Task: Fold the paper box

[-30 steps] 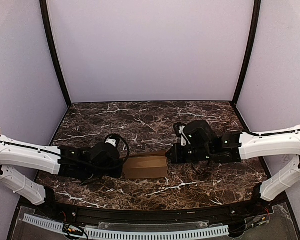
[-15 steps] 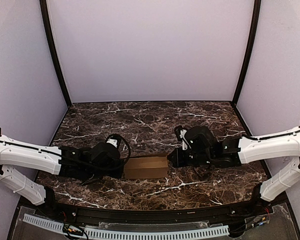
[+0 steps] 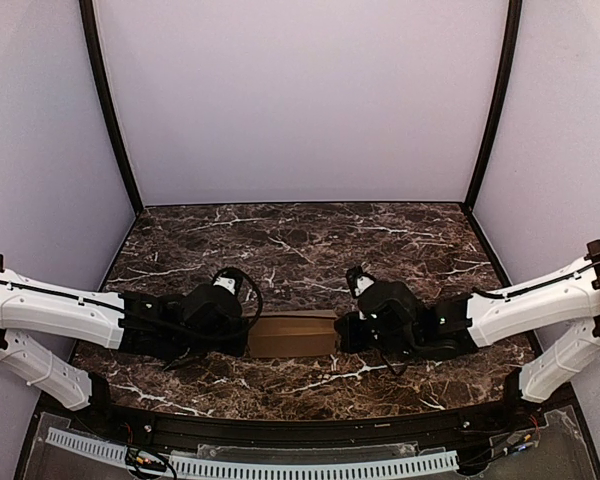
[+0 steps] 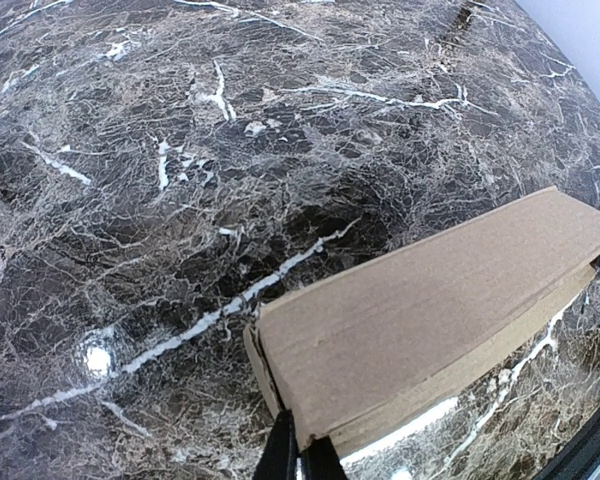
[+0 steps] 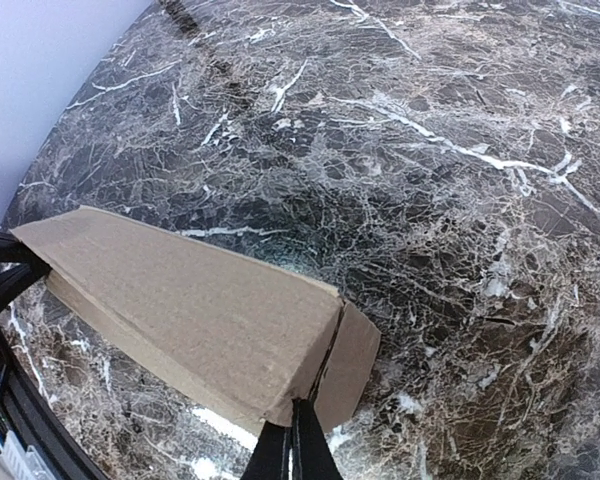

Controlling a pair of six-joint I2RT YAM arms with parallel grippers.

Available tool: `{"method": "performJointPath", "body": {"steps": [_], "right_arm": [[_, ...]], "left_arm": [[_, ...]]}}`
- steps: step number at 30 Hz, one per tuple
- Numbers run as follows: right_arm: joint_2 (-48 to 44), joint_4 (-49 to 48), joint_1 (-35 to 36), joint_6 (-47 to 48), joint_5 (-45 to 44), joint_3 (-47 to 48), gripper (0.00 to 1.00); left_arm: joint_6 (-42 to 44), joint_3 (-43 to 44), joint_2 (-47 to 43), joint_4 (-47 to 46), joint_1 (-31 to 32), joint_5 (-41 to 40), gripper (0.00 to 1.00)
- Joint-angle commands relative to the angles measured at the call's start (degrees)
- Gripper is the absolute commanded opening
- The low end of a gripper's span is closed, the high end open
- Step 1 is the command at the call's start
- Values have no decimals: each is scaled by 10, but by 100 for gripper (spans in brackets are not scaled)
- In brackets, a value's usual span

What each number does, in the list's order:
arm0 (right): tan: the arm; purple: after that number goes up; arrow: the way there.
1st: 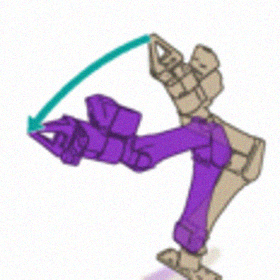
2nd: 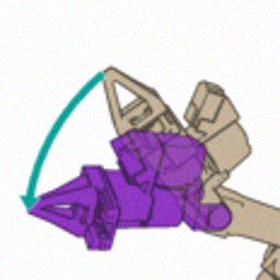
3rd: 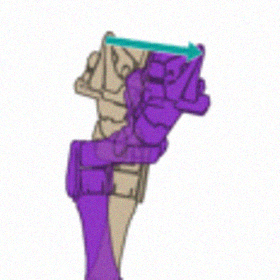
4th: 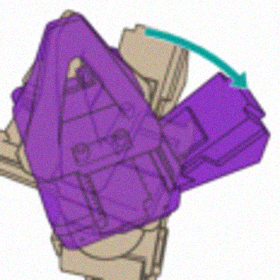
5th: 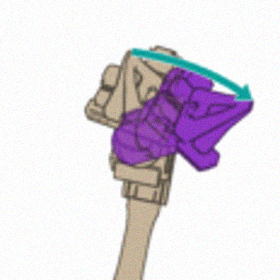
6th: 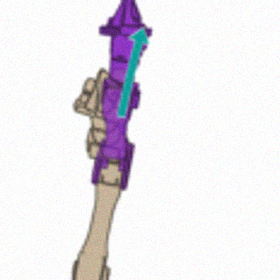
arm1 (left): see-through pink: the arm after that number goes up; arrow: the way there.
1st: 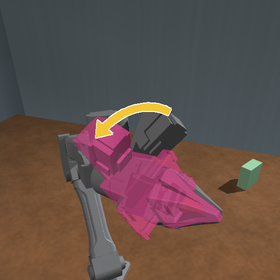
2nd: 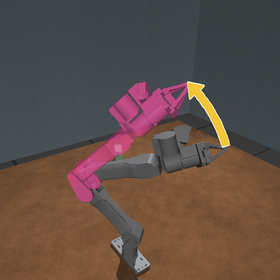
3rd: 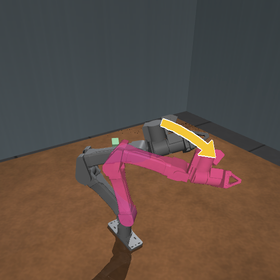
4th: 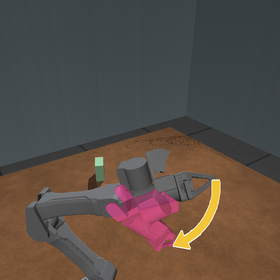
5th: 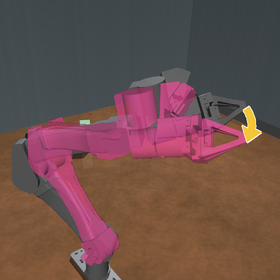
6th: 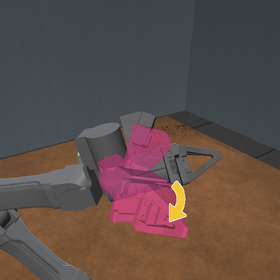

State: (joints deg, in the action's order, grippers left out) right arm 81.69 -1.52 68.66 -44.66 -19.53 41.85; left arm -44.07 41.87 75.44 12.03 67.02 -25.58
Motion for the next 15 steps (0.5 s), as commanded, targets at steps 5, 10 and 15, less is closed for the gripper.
{"method": "performJointPath", "body": {"steps": [5, 10, 15], "right_arm": [[55, 29, 44, -19, -31, -19, 5], [40, 31, 45, -7, -42, -12, 20], [8, 40, 44, 35, -43, 1, 37]], "left_arm": [[-7, -12, 15, 34, 5, 63, 6], [-3, -21, -2, 37, 5, 67, 10], [-3, -25, -13, 58, 5, 51, 10]]}}
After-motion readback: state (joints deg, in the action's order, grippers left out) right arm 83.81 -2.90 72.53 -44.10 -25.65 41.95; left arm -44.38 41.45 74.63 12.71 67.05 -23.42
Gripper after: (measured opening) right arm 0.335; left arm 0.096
